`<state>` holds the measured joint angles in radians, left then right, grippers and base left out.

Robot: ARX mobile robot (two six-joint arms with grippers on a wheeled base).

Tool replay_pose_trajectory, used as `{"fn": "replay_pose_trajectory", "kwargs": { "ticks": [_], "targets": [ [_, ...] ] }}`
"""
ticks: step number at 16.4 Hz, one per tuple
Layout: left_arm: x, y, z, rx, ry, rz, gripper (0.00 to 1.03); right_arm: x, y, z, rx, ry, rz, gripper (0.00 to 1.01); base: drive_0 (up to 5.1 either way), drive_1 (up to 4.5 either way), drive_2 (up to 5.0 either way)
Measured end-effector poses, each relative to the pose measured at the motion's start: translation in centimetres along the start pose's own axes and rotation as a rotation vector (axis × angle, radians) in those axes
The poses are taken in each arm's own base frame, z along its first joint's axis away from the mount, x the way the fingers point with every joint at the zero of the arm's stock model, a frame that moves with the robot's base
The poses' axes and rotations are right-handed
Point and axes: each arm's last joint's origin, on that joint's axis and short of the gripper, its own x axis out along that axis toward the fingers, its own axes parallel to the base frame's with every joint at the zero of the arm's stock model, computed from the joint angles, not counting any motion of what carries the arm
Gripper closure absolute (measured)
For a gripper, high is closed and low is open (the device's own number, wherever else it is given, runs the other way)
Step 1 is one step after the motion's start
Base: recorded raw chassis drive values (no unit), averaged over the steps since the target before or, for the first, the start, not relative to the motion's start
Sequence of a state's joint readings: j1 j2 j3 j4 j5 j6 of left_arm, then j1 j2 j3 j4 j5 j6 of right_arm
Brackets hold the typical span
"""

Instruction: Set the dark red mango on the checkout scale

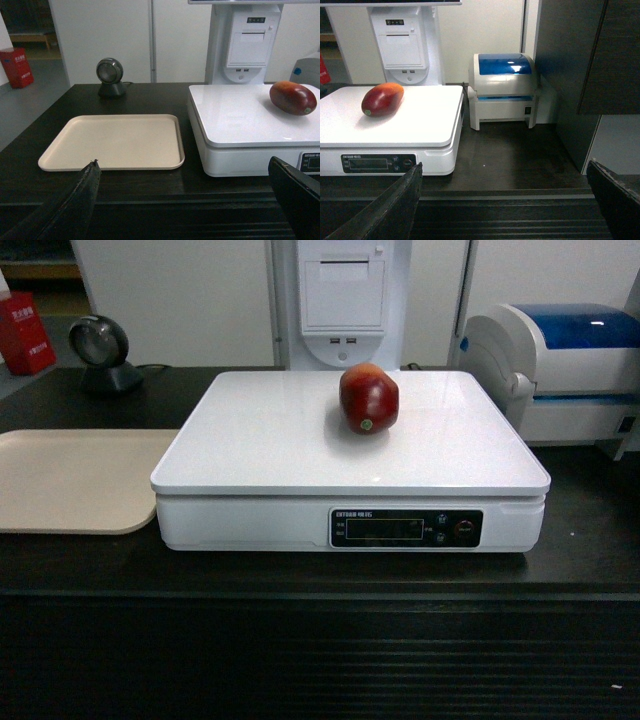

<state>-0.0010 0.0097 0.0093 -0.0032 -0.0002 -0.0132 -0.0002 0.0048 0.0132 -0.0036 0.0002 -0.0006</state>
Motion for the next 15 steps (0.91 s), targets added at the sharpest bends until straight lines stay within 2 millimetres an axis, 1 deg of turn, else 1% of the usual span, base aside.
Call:
{"fn": "replay_pose_trajectory", "kwargs": {
  "ticks": [1, 15],
  "targets": [
    [0.00, 0.00, 0.00, 0.000, 0.000, 0.000, 0.06, 0.00, 0.00, 0.00, 0.000, 0.000, 0.000, 0.03, 0.0, 0.00, 0.0],
    [0.00, 0.00, 0.00, 0.000, 0.000, 0.000, 0.05, 0.00, 0.00, 0.00, 0.000, 0.000, 0.000, 0.03, 0.0, 0.00, 0.0]
  ]
}}
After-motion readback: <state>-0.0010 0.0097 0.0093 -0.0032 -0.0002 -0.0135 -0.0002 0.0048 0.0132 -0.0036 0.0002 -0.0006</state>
